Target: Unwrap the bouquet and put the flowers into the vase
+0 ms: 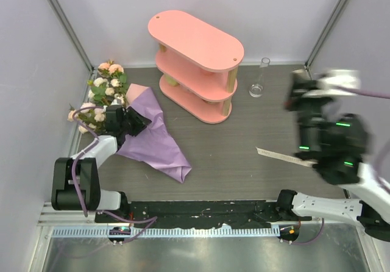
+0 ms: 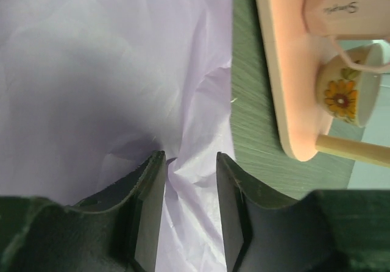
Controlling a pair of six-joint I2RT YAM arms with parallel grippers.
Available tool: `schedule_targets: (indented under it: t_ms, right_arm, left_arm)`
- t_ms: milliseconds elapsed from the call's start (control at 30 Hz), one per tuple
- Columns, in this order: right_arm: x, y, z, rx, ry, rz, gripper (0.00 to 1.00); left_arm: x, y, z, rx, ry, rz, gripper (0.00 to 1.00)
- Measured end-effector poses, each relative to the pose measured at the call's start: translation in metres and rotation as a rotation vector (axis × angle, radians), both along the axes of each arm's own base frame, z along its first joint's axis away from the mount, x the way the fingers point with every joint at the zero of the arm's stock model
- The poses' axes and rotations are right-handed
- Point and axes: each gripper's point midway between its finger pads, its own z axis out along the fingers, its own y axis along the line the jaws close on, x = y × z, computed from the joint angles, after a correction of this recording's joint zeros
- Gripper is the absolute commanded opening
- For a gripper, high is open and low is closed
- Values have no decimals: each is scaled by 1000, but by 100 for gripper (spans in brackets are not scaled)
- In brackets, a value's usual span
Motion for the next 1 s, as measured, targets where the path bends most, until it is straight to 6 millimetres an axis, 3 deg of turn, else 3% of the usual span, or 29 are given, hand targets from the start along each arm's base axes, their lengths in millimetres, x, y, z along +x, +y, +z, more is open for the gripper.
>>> schedule_targets:
  t_ms: [67, 100, 133, 167, 200, 233, 300, 367, 467, 567, 633, 700, 767, 800, 833, 867, 933, 1000]
  right_arm:
    - [33, 62, -63, -109, 105, 26, 1]
    - [51, 91, -104, -166, 170, 35, 1]
    - [67, 111, -145, -225, 234, 41, 1]
    - [80, 118, -180, -266, 294, 30, 1]
    - [91, 115, -224, -302, 374, 11, 1]
    - [99, 96, -270, -318, 469, -41, 1]
    - [100, 44, -317, -260, 576, -169, 1]
    - [94, -5, -324, -137, 585, -296, 1]
    - [73, -77, -296, 92, 469, -494, 1]
    - [50, -130, -280, 239, 375, -670, 1]
    - [36, -159, -287, 297, 375, -792, 4]
    - [30, -175, -307, 333, 429, -866, 7]
    - [29, -180, -322, 356, 465, -888, 25]
    - [29, -181, -334, 364, 499, -896, 38]
    - [28, -179, -344, 367, 527, -889, 62]
    - [28, -176, -355, 368, 563, -873, 69]
    - [30, -167, -370, 375, 626, -822, 78]
    - [35, -155, -377, 389, 667, -743, 78]
  left_arm:
    - [0, 0, 13, -3, -25, -1, 47]
    - [0, -2, 23, -8, -45, -6, 48]
    - [-1, -2, 28, -10, -55, -9, 48]
    - [-1, -4, 35, -16, -67, -16, 49]
    - [-2, -5, 41, -22, -78, -23, 50]
    - [-3, -6, 46, -27, -88, -29, 51]
    - [-7, -9, 58, -37, -107, -41, 53]
    - [-10, -11, 69, -49, -128, -51, 54]
    - [-17, -16, 84, -76, -155, -67, 56]
    - [-23, -19, 97, -92, -171, -84, 60]
    - [-29, -21, 110, -96, -183, -96, 80]
    - [-36, -22, 128, -94, -208, -103, 85]
    - [-44, -21, 148, -74, -244, -112, 89]
    - [-52, -19, 170, -58, -284, -115, 89]
    - [-53, -19, 176, -50, -299, -117, 91]
    - [-59, -16, 191, -30, -330, -112, 91]
    - [-73, -10, 215, 11, -385, -99, 89]
    - [-87, -3, 227, 52, -418, -70, 87]
